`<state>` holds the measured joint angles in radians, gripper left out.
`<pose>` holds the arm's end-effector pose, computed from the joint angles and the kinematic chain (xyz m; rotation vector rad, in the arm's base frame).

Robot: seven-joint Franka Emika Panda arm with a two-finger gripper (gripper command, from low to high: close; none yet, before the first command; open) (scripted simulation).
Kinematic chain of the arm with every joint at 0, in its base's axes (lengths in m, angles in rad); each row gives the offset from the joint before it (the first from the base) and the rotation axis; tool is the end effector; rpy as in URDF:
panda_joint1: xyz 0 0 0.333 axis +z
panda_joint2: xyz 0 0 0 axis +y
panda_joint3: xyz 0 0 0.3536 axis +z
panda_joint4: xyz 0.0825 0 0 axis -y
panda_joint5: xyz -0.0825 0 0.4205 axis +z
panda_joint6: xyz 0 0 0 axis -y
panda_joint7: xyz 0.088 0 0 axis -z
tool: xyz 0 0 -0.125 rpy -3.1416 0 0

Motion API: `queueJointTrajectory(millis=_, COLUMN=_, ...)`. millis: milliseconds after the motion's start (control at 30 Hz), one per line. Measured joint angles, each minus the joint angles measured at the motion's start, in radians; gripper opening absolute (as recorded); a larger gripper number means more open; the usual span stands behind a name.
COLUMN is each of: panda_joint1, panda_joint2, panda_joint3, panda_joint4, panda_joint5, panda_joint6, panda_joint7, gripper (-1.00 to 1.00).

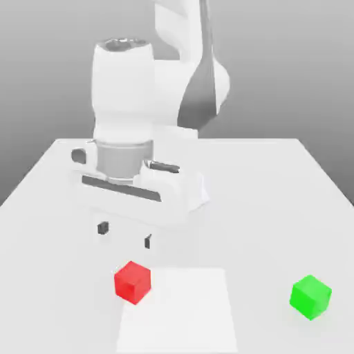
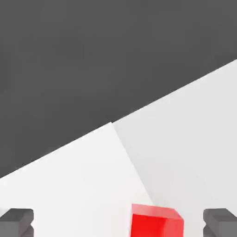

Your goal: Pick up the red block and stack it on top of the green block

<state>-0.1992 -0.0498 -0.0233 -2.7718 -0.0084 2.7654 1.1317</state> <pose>0.3949 -0.0889 0.2188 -2.4422 1.9477 -0.0623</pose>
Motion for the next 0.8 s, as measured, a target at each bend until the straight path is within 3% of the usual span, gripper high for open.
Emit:
queueJointTrajectory(millis=233, panda_joint1=-0.007, panda_joint2=0.254, panda_joint3=0.007, panda_joint4=0.004, panda_joint5=0.026, panda_joint6=0.207, panda_joint7=0.0, gripper=0.0)
queueJointTrajectory(millis=267, panda_joint1=-0.01, panda_joint2=0.28, panda_joint3=0.01, panda_joint4=0.007, panda_joint5=0.028, panda_joint6=0.229, panda_joint7=-0.001, gripper=-1.0)
queueJointTrajectory(millis=500, panda_joint1=-0.012, panda_joint2=0.281, panda_joint3=0.012, panda_joint4=0.007, panda_joint5=0.025, panda_joint6=0.231, panda_joint7=0.001, gripper=-1.0)
queueJointTrajectory(millis=700, panda_joint1=-0.018, panda_joint2=0.088, panda_joint3=0.013, panda_joint4=-0.021, panda_joint5=0.011, panda_joint6=0.067, panda_joint7=0.011, gripper=-1.0)
queueJointTrajectory(millis=800, panda_joint1=0.04, panda_joint2=0.066, panda_joint3=0.087, panda_joint4=0.021, panda_joint5=-0.002, panda_joint6=0.0, panda_joint7=-0.004, gripper=-1.0)
